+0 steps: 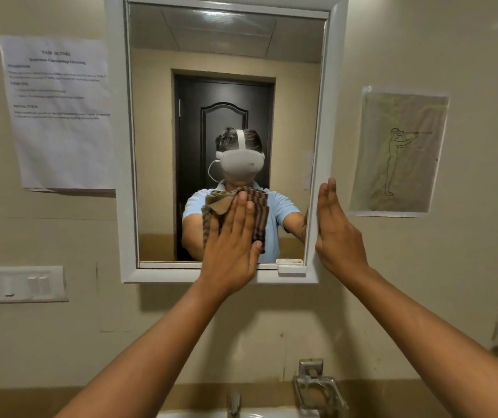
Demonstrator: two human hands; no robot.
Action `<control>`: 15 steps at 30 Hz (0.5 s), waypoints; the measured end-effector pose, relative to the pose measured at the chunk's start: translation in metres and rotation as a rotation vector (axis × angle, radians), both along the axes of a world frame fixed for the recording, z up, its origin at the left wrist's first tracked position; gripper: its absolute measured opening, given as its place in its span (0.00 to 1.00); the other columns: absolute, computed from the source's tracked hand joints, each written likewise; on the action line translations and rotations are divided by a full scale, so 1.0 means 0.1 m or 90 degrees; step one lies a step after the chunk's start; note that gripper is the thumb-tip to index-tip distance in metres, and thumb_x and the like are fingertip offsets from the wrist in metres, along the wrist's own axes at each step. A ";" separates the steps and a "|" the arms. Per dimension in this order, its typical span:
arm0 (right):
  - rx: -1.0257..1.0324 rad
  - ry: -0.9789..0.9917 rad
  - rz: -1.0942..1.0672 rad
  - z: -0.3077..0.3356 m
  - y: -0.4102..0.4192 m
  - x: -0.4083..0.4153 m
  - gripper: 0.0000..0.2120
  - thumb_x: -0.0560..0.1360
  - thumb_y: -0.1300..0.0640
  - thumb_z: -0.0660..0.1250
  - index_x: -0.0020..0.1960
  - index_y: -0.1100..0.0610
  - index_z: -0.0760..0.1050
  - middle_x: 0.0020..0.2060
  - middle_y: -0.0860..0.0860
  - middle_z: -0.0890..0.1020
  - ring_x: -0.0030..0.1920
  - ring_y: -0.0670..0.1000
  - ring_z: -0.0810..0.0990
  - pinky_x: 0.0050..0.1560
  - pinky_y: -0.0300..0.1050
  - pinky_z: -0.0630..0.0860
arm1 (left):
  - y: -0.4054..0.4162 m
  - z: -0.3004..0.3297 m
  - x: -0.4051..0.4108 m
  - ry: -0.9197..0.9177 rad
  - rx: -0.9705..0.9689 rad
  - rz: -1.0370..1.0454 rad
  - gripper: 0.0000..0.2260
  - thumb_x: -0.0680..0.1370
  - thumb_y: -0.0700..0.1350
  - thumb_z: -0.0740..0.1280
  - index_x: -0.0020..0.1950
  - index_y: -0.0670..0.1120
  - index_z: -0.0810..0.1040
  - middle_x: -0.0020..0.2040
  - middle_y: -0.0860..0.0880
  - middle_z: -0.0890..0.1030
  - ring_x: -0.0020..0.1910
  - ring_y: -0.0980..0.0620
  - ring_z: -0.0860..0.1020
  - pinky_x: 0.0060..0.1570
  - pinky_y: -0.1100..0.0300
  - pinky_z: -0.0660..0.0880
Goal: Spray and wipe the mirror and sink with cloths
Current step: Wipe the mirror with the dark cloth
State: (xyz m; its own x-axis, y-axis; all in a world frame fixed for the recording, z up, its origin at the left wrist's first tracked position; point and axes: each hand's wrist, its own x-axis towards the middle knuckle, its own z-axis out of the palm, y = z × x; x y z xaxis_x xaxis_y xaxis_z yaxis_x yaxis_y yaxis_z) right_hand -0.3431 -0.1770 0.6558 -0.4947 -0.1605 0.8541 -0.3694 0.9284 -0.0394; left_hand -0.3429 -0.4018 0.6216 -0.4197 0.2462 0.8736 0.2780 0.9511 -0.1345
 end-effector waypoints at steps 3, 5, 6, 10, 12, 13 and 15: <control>0.003 -0.008 0.007 -0.01 0.02 0.01 0.49 0.71 0.70 0.65 0.79 0.54 0.37 0.79 0.49 0.39 0.38 0.51 0.74 0.26 0.34 0.59 | 0.37 0.06 0.02 0.019 -0.009 -0.012 0.35 0.79 0.51 0.58 0.81 0.40 0.47 0.81 0.42 0.44 0.81 0.47 0.42 0.77 0.45 0.38; 0.004 -0.005 0.010 -0.01 0.03 0.01 0.48 0.70 0.72 0.62 0.80 0.54 0.39 0.79 0.49 0.40 0.35 0.47 0.69 0.26 0.34 0.57 | 0.56 0.09 0.01 0.011 -0.007 -0.011 0.35 0.79 0.52 0.57 0.80 0.39 0.48 0.81 0.41 0.45 0.81 0.47 0.43 0.77 0.46 0.37; 0.007 -0.001 0.014 -0.01 0.04 0.02 0.47 0.70 0.73 0.62 0.80 0.55 0.40 0.79 0.49 0.41 0.37 0.49 0.71 0.27 0.33 0.57 | 0.64 0.11 0.01 0.010 -0.010 -0.009 0.35 0.79 0.52 0.57 0.80 0.39 0.48 0.81 0.41 0.46 0.81 0.46 0.44 0.77 0.46 0.35; 0.007 0.028 0.047 -0.01 0.06 0.01 0.41 0.73 0.70 0.60 0.80 0.57 0.44 0.80 0.52 0.45 0.57 0.57 0.79 0.33 0.38 0.66 | 0.83 0.10 -0.03 0.016 -0.042 -0.006 0.34 0.79 0.52 0.56 0.80 0.39 0.50 0.81 0.40 0.47 0.81 0.45 0.46 0.76 0.46 0.35; 0.015 0.036 0.054 -0.02 0.08 0.02 0.38 0.75 0.68 0.57 0.80 0.58 0.44 0.80 0.52 0.46 0.57 0.58 0.79 0.34 0.40 0.66 | 0.83 0.03 -0.05 0.013 -0.063 -0.022 0.34 0.79 0.52 0.56 0.80 0.39 0.48 0.81 0.41 0.46 0.81 0.45 0.45 0.77 0.45 0.39; 0.019 0.033 0.057 -0.03 0.08 0.03 0.35 0.76 0.64 0.55 0.80 0.58 0.44 0.80 0.53 0.46 0.57 0.59 0.79 0.34 0.40 0.66 | 0.82 -0.01 -0.05 0.010 -0.079 -0.030 0.34 0.80 0.52 0.56 0.81 0.40 0.47 0.81 0.41 0.45 0.81 0.45 0.44 0.78 0.44 0.42; 0.024 0.028 0.069 -0.03 0.08 0.06 0.33 0.76 0.55 0.48 0.80 0.58 0.45 0.80 0.53 0.46 0.54 0.59 0.79 0.34 0.40 0.65 | 0.78 -0.09 -0.04 0.005 -0.103 -0.036 0.34 0.80 0.52 0.56 0.81 0.40 0.46 0.81 0.42 0.45 0.81 0.46 0.44 0.78 0.44 0.43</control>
